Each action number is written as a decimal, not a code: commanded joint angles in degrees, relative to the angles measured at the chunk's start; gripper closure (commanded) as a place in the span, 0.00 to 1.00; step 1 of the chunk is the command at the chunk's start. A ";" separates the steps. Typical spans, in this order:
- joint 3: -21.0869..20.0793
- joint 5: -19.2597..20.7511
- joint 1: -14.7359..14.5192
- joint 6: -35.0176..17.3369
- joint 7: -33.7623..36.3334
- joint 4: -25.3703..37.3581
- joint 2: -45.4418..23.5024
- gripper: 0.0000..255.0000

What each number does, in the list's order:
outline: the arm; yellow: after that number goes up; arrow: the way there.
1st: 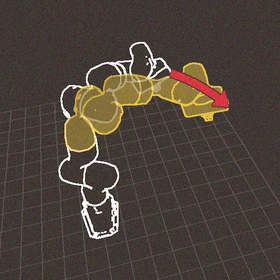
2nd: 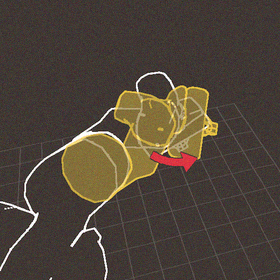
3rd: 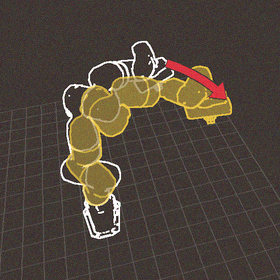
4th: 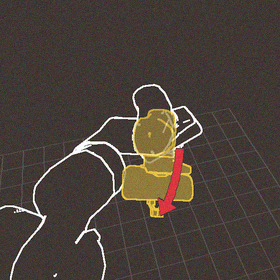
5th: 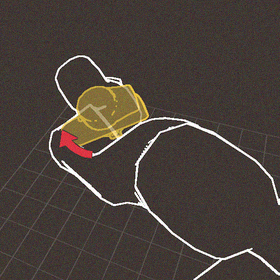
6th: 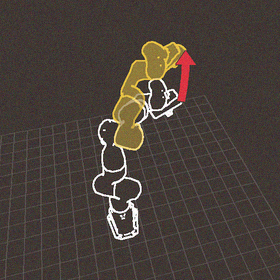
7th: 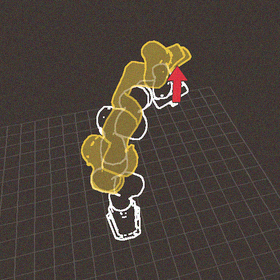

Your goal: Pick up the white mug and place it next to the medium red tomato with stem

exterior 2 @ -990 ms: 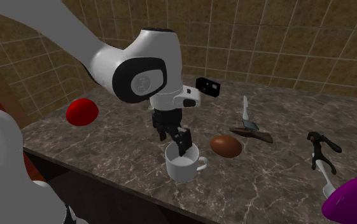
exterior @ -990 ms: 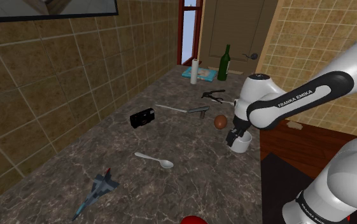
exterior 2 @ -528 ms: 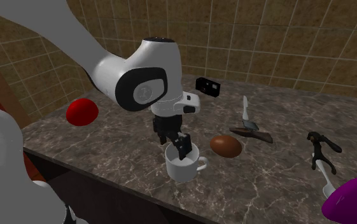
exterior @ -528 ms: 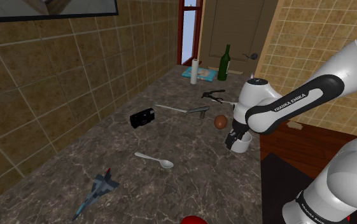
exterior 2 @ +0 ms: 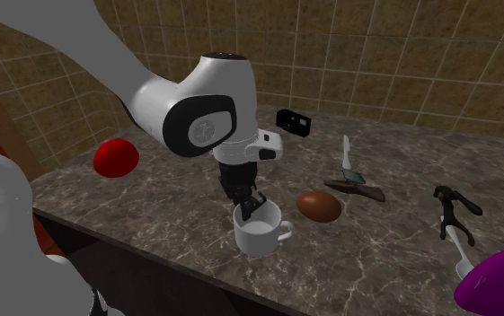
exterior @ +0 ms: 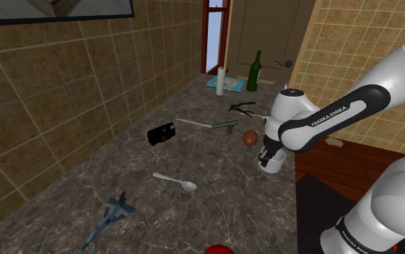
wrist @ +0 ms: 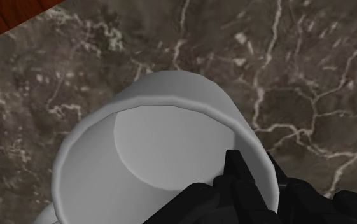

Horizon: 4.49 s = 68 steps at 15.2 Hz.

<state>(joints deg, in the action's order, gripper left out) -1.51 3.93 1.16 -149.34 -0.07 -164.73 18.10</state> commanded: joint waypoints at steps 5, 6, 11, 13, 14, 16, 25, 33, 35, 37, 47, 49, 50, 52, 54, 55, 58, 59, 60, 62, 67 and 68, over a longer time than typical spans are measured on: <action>0.01 0.00 0.01 -0.02 0.00 -0.01 -0.02 1.00; 0.06 -0.14 -0.08 1.13 -0.14 0.16 0.95 1.00; 0.25 -0.68 -0.41 6.74 -0.65 1.36 5.37 1.00; 0.31 -0.84 -0.52 8.94 -0.82 1.96 6.98 1.00; 0.34 -0.91 -0.56 10.02 -0.90 2.28 7.74 1.00; 0.38 -1.04 -0.64 12.17 -1.04 2.97 9.19 1.00; 0.52 -1.45 -0.88 21.32 -1.56 6.81 14.51 1.00; 0.59 -1.67 -0.99 28.79 -1.91 11.11 17.69 1.00; 0.60 -1.71 -1.01 30.56 -1.99 12.30 18.28 1.00; 0.61 -1.75 -1.03 32.31 -2.06 13.53 18.79 1.00; -9.31 -7.48 -6.88 34.20 9.59 16.37 17.61 1.00; -11.80 -8.69 -8.10 34.13 12.52 17.51 16.43 1.00; -13.03 -9.22 -8.66 34.08 13.98 18.18 15.72 1.00; -15.47 -10.14 -9.69 33.96 16.93 19.73 14.11 1.00; -17.92 -10.85 -10.54 33.81 19.89 21.53 12.24 1.00; -19.16 -11.12 -10.88 33.74 21.38 22.52 11.22 1.00; -22.83 -11.50 -11.72 33.53 25.93 25.86 7.79 1.00; -24.04 -11.46 -11.93 33.47 27.48 27.10 6.53 1.00; -25.26 -11.34 -12.11 33.43 29.06 28.39 5.21 1.00; -27.70 -10.82 -12.36 33.39 32.28 31.15 2.40 1.00; -33.76 -7.68 -12.71 33.70 40.98 39.08 -5.79 1.00; -34.94 -6.68 -12.80 33.87 42.85 40.85 -7.66 1.00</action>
<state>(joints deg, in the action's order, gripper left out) -35.61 -3.76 -11.81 -115.94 41.28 -125.99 12.30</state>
